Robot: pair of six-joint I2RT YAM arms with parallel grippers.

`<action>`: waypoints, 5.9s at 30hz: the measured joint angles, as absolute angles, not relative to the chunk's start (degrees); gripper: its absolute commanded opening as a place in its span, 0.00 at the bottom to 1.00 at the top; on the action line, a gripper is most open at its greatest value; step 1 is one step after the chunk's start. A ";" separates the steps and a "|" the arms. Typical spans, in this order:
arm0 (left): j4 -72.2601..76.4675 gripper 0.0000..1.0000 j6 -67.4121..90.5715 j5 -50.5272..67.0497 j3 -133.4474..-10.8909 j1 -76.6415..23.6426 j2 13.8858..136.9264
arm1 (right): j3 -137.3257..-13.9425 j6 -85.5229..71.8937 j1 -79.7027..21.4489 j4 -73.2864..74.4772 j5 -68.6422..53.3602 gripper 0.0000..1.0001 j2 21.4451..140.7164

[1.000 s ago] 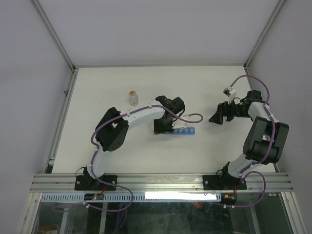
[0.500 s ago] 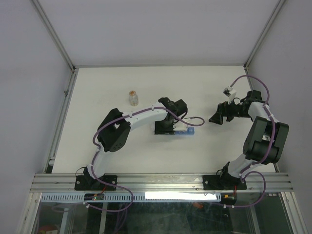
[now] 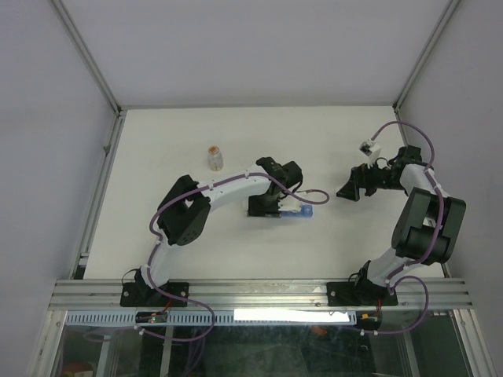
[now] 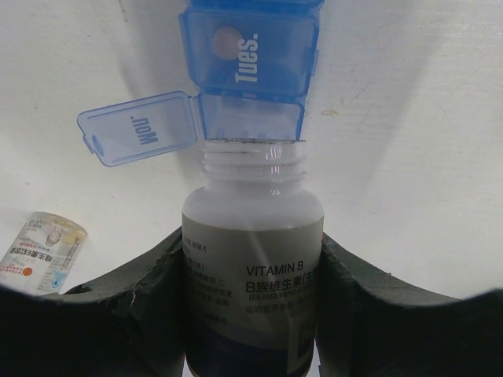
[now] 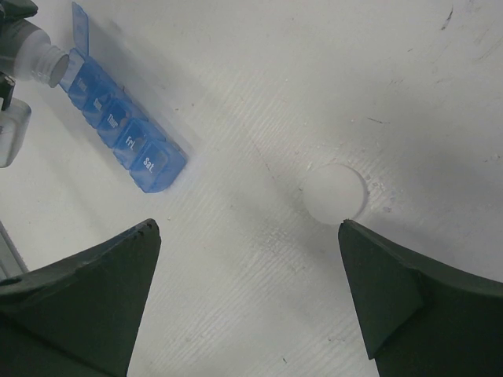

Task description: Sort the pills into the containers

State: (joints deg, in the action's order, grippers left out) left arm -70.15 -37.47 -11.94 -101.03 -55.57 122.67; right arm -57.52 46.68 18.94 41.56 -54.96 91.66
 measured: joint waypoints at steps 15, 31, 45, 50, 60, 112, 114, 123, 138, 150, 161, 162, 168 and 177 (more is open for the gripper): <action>-71.53 0.00 -36.45 -13.10 -101.89 -56.49 122.72 | -57.52 47.07 18.94 41.93 -55.02 0.99 91.66; -71.96 0.00 -35.00 -14.37 -101.97 -56.66 122.87 | -57.52 47.68 18.94 42.35 -55.59 0.99 91.66; -71.83 0.00 -34.83 -14.96 -102.28 -56.64 122.91 | -57.52 47.90 18.96 42.76 -55.81 0.99 91.66; -70.54 0.00 -34.04 -14.96 -102.15 -56.64 122.89 | -57.52 48.07 18.94 42.81 -55.81 1.00 91.66; -64.82 0.00 -33.54 -14.96 -95.37 -56.62 117.78 | -57.52 48.18 18.96 43.22 -55.83 0.99 91.66; 62.26 0.00 9.52 33.39 -13.96 -47.13 65.17 | -68.90 102.98 9.82 57.58 -37.98 0.86 101.80; 61.76 0.00 9.43 33.39 -13.80 -47.13 64.95 | -68.99 102.39 9.34 56.73 -36.38 0.85 103.31; 60.42 0.00 9.37 33.39 -12.99 -46.74 63.94 | -71.00 99.37 6.70 54.41 -33.43 0.80 106.91; 58.37 0.00 9.28 33.32 -10.87 -46.37 60.73 | -73.21 95.64 4.99 54.50 -30.11 0.59 108.99; 57.98 0.00 9.37 33.10 -10.33 -46.37 57.69 | -73.54 93.69 4.38 54.22 -29.36 0.39 109.19; 56.80 0.00 8.93 34.52 -10.94 -46.37 59.33 | -73.78 84.36 0.01 60.14 -36.51 0.21 101.69; 55.83 0.00 8.45 34.92 -11.57 -46.37 59.81 | -73.97 82.87 -1.26 60.86 -37.69 0.21 99.57; 49.17 0.00 5.54 36.82 -17.76 -46.37 62.24 | -77.97 74.96 -10.44 66.02 -48.62 0.21 87.31; 44.45 0.00 5.74 39.46 -23.00 -44.14 66.74 | -81.45 67.96 -22.50 69.36 -58.41 0.21 79.99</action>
State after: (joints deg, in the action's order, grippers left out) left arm 44.45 5.74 39.46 -23.00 -44.14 66.74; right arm -81.45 67.96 -22.50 69.36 -58.41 79.99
